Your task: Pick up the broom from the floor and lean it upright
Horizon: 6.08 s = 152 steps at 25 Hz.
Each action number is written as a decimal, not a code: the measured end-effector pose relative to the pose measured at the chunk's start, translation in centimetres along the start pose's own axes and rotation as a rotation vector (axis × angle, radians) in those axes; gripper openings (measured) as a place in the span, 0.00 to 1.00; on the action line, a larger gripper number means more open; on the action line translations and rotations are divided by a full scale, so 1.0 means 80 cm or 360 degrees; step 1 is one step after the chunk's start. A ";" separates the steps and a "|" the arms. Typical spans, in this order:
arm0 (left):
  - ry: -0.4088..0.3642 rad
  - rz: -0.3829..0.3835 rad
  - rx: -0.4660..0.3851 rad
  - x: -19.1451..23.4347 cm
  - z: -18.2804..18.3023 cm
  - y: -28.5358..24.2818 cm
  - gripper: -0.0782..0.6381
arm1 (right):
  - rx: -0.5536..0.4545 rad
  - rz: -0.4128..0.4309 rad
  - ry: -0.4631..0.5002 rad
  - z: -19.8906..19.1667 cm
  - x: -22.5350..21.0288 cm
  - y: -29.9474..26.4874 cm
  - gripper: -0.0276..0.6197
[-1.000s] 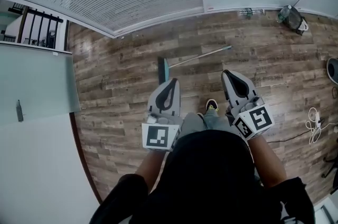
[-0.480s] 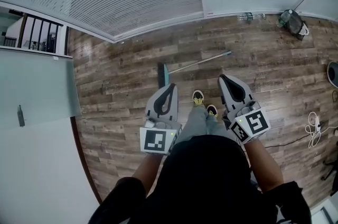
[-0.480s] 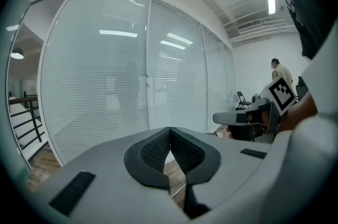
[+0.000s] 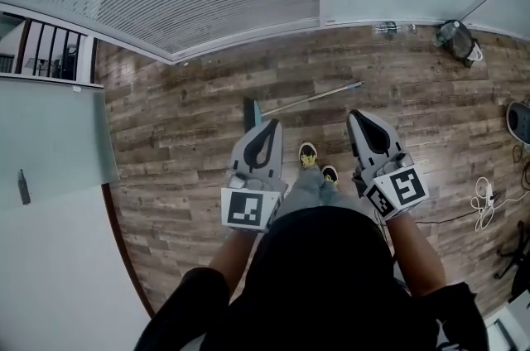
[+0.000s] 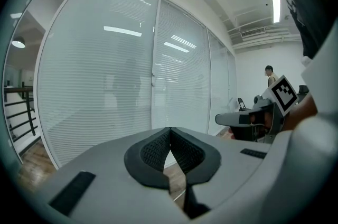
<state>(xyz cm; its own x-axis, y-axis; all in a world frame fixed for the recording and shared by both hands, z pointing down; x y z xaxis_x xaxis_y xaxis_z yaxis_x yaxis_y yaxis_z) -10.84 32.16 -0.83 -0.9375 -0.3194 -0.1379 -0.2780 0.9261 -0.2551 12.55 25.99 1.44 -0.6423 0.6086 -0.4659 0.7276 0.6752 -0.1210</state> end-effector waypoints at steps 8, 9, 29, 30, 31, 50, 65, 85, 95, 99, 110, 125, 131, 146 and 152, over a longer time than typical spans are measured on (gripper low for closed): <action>0.0005 -0.0007 -0.0061 0.071 -0.015 -0.022 0.14 | 0.0034 0.0012 0.0120 0.003 0.028 -0.060 0.07; 0.0000 -0.0005 -0.0062 0.077 -0.015 -0.028 0.14 | 0.0031 0.0007 0.0123 0.003 0.028 -0.066 0.07; 0.0043 0.0027 -0.0018 0.121 -0.003 -0.109 0.14 | 0.0110 0.0024 0.0125 0.033 -0.021 -0.142 0.07; 0.0038 0.0018 -0.0024 0.122 0.000 -0.117 0.14 | 0.0111 0.0030 0.0124 0.036 -0.028 -0.146 0.07; 0.0028 0.0005 -0.0030 0.122 0.003 -0.125 0.14 | 0.0111 0.0035 0.0123 0.040 -0.034 -0.149 0.07; -0.0332 -0.0408 0.0514 0.117 -0.125 -0.311 0.14 | 0.0437 -0.0106 -0.0165 -0.017 -0.214 -0.252 0.07; -0.0352 -0.0755 0.1013 0.061 -0.563 -0.461 0.25 | 0.1050 -0.0403 -0.0637 -0.398 -0.423 -0.360 0.08; -0.0626 -0.0986 0.1497 -0.037 -1.044 -0.562 0.36 | 0.1292 -0.0762 -0.0857 -0.803 -0.626 -0.384 0.25; -0.0659 -0.0991 0.1579 -0.052 -1.078 -0.567 0.35 | 0.1278 -0.0927 -0.0937 -0.863 -0.646 -0.373 0.25; -0.0663 -0.0984 0.1590 -0.051 -1.086 -0.572 0.30 | 0.1247 -0.0998 -0.1009 -0.877 -0.655 -0.376 0.27; -0.0750 -0.1052 0.1574 -0.053 -1.089 -0.578 0.26 | 0.1143 -0.1117 -0.1222 -0.900 -0.677 -0.378 0.29; -0.0783 -0.0985 0.1361 -0.038 -1.062 -0.557 0.24 | 0.0831 -0.0899 -0.1452 -0.885 -0.666 -0.395 0.29; -0.0786 -0.0960 0.1383 -0.026 -1.037 -0.561 0.24 | 0.0756 -0.0816 -0.1521 -0.864 -0.660 -0.403 0.22; -0.0753 -0.0880 0.1382 0.006 -0.956 -0.557 0.23 | 0.0728 -0.0652 -0.1283 -0.756 -0.608 -0.435 0.21; -0.0695 -0.0841 0.1375 0.024 -0.877 -0.550 0.23 | 0.0701 -0.0564 -0.1128 -0.665 -0.560 -0.441 0.19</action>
<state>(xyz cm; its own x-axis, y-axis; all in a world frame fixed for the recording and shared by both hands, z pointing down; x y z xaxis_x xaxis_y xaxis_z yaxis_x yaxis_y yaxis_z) -15.07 4.88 77.28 -0.5414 -0.8351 -0.0972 -0.2228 0.2540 -0.9412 2.84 -2.92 73.18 -0.6535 -0.1020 -0.7500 0.6352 0.4649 -0.6167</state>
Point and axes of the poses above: the fingertips, and each gripper's own axes: y backward along the fingers, x to its left, z out of its top, the point moved 10 cm from there along y, backward along the fingers, and after that the axes turned 10 degrees about -y, right-handed, at the moved point
